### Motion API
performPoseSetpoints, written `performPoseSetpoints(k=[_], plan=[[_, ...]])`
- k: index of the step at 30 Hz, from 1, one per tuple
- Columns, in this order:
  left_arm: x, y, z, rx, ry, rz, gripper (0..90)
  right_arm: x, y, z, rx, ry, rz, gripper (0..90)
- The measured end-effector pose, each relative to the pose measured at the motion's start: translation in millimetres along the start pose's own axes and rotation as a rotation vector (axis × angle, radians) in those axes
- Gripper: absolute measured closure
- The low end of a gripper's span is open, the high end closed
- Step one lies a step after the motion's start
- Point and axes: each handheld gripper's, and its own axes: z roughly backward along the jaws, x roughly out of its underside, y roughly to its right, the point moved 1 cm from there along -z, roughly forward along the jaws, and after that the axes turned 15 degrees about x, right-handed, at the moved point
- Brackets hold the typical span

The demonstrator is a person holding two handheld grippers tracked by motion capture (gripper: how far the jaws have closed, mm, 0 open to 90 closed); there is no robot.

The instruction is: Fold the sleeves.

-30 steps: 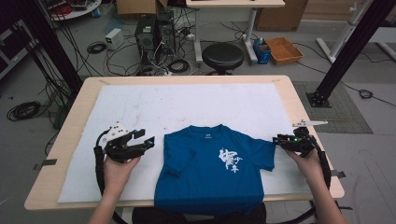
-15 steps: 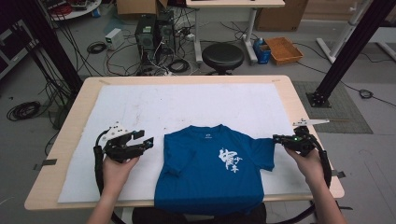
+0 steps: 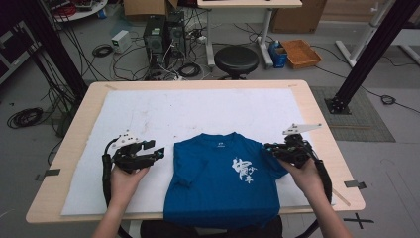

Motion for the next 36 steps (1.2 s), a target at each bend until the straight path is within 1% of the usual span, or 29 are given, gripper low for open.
performPoseSetpoints(k=[1,4,6,8,9,10,11,13,14,15,17,18,20,22,24,26,28,29,33,35,36], plan=[[0.1,0.2,0.0,-0.001,-0.001,-0.001,44.5,-10.1,-25.8,-11.4,0.017,-0.008,0.062,89.0],[0.0,1.0,-0.2,0.000,-0.001,-0.002,44.5,-16.3,-45.2,-24.7,0.005,-0.012,0.091,89.0],[0.3,1.2,-0.8,0.002,-0.003,0.000,44.5,-19.8,-57.8,-31.1,-0.010,-0.003,0.117,87.3],[0.8,0.8,-1.7,0.000,-0.006,-0.002,44.5,-22.6,-68.3,-34.6,-0.040,0.017,0.150,78.6],[1.2,0.8,-2.2,0.001,-0.007,0.003,44.5,-23.2,-71.1,-34.4,-0.048,0.040,0.162,76.6],[1.5,0.7,-2.6,0.000,-0.007,0.005,44.5,-23.2,-71.6,-32.7,-0.049,0.059,0.166,74.4],[1.6,0.7,-2.7,0.000,-0.009,0.004,44.5,-22.8,-69.3,-29.7,-0.039,0.070,0.155,71.2],[1.7,0.5,-3.3,0.002,-0.011,0.003,44.5,-20.2,-57.6,-22.1,-0.019,0.099,0.120,70.8],[1.8,0.5,-3.4,0.002,-0.012,0.003,44.5,-17.3,-49.5,-18.0,-0.012,0.104,0.099,68.6],[2.0,0.6,-3.8,0.000,-0.013,0.002,44.5,-13.0,-41.4,-14.4,-0.005,0.102,0.072,68.4],[2.3,0.4,-4.7,0.001,-0.018,0.005,44.5,-1.0,-28.5,-8.2,0.005,0.081,0.047,68.2],[2.6,0.5,-5.5,0.003,-0.018,0.008,44.4,6.4,-24.4,-5.2,0.006,0.072,0.039,68.1],[2.9,0.8,-6.7,0.000,-0.025,0.006,44.3,21.2,-20.6,-0.9,0.004,0.046,0.034,68.2],[3.0,1.6,-7.7,0.000,-0.027,0.006,44.2,33.7,-19.8,0.1,0.008,0.021,0.052,68.7],[2.8,2.9,-8.6,-0.003,-0.023,0.004,44.1,42.9,-21.2,-2.0,0.019,-0.008,0.082,69.1],[2.4,4.3,-8.8,-0.004,-0.023,-0.002,44.1,48.5,-24.3,-6.3,0.018,-0.028,0.109,69.1],[2.3,5.0,-9.2,-0.004,-0.024,-0.001,43.8,51.8,-29.2,-11.2,0.031,-0.049,0.152,68.7],[2.4,5.1,-9.2,-0.005,-0.025,-0.003,43.7,52.9,-32.3,-13.5,0.030,-0.059,0.163,67.0],[2.3,5.1,-9.1,-0.008,-0.023,-0.002,43.7,55.1,-43.3,-21.6,0.031,-0.076,0.223,62.2],[1.9,5.5,-9.2,-0.007,-0.024,-0.003,43.4,55.0,-45.5,-23.0,0.025,-0.073,0.238,59.3],[1.4,6.3,-9.4,-0.009,-0.025,-0.006,43.1,54.0,-45.4,-22.3,0.018,-0.060,0.238,58.2]])
